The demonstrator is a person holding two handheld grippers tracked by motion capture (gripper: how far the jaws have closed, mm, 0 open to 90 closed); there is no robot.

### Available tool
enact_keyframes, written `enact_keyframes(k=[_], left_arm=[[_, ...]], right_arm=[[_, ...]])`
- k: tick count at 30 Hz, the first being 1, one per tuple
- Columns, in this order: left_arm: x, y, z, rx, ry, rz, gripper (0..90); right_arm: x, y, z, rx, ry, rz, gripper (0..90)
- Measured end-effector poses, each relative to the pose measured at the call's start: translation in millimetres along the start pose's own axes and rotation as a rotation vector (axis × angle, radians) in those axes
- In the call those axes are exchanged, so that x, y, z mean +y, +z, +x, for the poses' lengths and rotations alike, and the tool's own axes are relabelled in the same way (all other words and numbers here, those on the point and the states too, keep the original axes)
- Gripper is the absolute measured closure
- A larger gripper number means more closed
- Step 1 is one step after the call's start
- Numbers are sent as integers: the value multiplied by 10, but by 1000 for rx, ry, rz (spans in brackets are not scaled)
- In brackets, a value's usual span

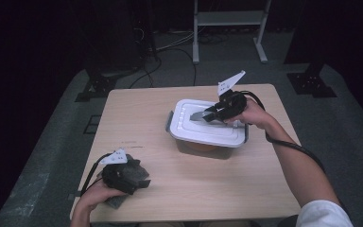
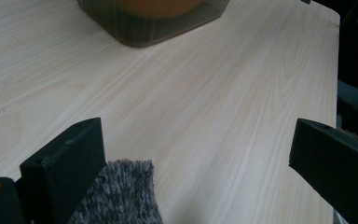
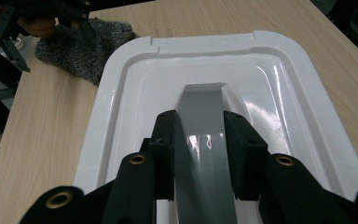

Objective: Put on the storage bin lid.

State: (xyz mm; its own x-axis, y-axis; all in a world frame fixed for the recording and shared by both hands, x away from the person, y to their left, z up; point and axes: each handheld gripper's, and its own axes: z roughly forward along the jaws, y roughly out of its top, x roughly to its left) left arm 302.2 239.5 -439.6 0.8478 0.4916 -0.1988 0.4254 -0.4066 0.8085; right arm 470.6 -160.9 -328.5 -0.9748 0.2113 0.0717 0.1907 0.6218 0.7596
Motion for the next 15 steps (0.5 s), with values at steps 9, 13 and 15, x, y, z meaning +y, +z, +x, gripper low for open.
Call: enact_keyframes(k=[9, 13, 15], left_arm=[[-4, 0, 4, 0, 0, 5, 26], [-5, -3, 2, -1, -2, 0, 26], [-6, -4, 1, 0, -1, 4, 27]], right_arm=[[17, 42, -17, 11, -3, 1, 654], [11, 66, -16, 9, 5, -1, 652], [3, 64, -13, 6, 3, -6, 651]])
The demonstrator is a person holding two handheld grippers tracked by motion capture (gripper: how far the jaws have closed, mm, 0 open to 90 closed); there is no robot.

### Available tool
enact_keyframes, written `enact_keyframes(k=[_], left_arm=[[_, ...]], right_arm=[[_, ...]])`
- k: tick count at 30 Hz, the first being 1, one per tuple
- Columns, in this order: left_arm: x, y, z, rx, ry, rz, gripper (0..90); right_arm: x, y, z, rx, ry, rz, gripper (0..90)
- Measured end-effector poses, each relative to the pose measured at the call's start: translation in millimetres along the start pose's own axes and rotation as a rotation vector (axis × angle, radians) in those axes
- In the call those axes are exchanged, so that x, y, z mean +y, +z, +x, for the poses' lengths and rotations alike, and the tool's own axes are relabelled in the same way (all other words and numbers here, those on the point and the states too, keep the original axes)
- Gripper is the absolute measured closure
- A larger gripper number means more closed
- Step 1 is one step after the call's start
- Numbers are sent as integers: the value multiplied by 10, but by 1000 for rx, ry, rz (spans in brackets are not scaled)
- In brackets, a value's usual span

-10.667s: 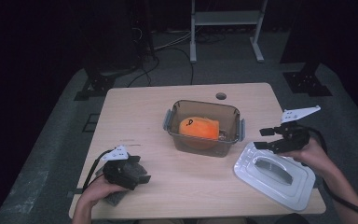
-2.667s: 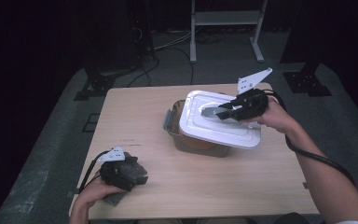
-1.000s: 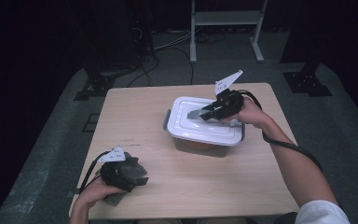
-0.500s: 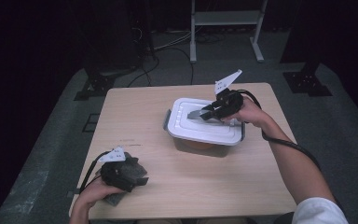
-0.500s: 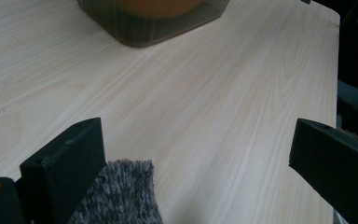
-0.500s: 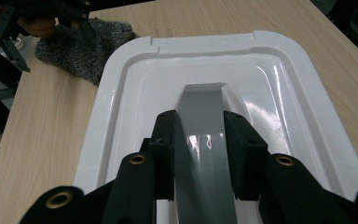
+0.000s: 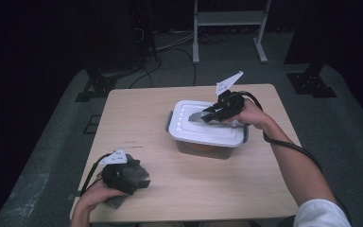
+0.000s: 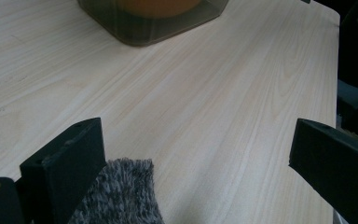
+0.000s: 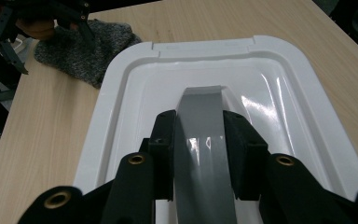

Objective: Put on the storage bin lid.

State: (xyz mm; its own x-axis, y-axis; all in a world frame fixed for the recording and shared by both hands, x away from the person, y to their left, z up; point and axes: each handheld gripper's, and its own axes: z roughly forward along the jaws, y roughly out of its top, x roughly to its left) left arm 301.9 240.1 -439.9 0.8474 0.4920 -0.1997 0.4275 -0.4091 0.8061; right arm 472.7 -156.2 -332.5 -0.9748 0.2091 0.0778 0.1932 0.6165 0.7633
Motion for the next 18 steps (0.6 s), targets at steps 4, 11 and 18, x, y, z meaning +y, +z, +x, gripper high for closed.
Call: enact_keyframes(k=[4, 11, 18], left_arm=[[-2, -3, -1, 0, 1, 1, 27], [-2, -6, -3, 0, 0, -1, 26], [0, -1, -10, 0, 1, -1, 26]], right_arm=[[-17, -5, 7, -3, 8, -7, 650], [-51, 5, 25, -9, 7, 7, 572], [-60, -82, 52, -29, 11, -28, 536]])
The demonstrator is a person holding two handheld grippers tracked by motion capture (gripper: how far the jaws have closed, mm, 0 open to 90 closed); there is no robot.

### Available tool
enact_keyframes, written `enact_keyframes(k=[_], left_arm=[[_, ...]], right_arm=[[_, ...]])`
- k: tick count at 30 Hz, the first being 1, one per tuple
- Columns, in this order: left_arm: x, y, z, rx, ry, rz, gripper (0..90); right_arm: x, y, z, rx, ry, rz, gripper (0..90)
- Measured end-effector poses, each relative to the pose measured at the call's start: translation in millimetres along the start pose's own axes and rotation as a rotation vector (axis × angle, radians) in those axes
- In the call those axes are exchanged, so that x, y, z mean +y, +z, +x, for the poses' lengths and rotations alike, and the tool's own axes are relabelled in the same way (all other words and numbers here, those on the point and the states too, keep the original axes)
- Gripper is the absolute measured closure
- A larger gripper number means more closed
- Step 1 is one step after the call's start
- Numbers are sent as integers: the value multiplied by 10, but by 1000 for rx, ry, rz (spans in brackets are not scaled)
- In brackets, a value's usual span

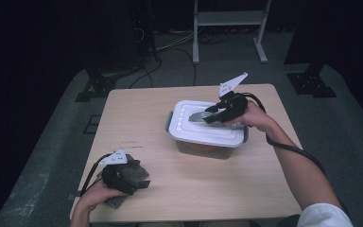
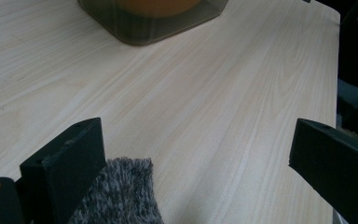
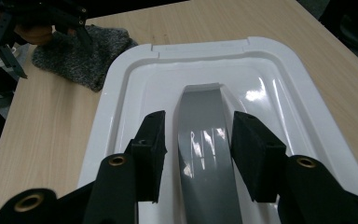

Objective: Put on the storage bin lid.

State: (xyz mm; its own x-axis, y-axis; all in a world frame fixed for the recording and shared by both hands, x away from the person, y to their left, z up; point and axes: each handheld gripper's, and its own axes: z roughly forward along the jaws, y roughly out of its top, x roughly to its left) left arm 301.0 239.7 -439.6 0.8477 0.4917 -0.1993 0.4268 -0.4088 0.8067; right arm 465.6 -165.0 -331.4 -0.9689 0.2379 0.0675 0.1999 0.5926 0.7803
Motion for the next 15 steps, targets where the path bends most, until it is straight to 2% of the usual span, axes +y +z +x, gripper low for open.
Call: enact_keyframes(k=[10, 15], left_arm=[[2, 7, -3, 1, 1, 0, 26], [-1, 5, 2, 2, -1, 1, 26]], right_arm=[[-67, -67, 7, -49, -2, 4, 548], [-77, -59, -4, -46, -6, 5, 547]])
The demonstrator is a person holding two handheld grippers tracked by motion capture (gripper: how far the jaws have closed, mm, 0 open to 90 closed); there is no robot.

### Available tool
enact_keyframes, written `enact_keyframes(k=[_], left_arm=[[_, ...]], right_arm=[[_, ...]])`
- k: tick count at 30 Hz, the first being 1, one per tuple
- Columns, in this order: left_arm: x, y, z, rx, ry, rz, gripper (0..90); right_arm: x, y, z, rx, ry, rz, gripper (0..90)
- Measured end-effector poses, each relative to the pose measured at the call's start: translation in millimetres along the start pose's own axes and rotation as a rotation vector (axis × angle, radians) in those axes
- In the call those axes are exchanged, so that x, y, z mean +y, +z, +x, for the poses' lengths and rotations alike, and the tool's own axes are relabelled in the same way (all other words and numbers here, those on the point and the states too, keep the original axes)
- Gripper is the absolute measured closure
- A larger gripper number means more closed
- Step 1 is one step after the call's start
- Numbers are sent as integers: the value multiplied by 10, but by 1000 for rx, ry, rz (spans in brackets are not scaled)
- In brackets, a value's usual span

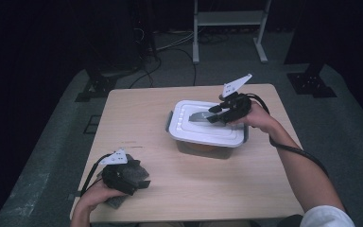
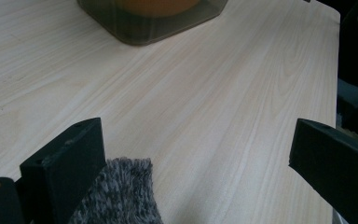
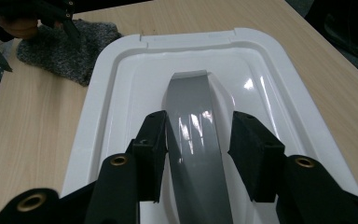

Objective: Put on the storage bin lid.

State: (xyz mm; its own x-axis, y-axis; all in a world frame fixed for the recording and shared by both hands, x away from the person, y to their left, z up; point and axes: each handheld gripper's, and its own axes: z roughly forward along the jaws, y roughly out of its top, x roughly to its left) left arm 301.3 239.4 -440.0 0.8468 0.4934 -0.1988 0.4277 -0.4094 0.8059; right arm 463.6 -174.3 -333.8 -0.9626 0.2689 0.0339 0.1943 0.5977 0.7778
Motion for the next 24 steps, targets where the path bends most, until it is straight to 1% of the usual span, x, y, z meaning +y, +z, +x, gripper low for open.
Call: enact_keyframes(k=[4, 6, 10, 16, 24], left_arm=[[3, -3, -4, -2, 2, 0, 26], [5, -6, -5, -1, 1, -1, 27], [3, 0, -6, -2, 2, 0, 27], [9, 11, -15, -3, 3, 0, 26], [-4, -13, -20, -1, 3, -7, 27]], right_arm=[[3, -2, 2, -4, 0, 4, 545], [-1, -5, 6, 3, 8, -1, 505], [-19, -50, 24, 17, 21, -19, 468], [-55, -185, 59, 11, 43, -37, 422], [-170, -415, 132, -21, 65, -54, 395]])
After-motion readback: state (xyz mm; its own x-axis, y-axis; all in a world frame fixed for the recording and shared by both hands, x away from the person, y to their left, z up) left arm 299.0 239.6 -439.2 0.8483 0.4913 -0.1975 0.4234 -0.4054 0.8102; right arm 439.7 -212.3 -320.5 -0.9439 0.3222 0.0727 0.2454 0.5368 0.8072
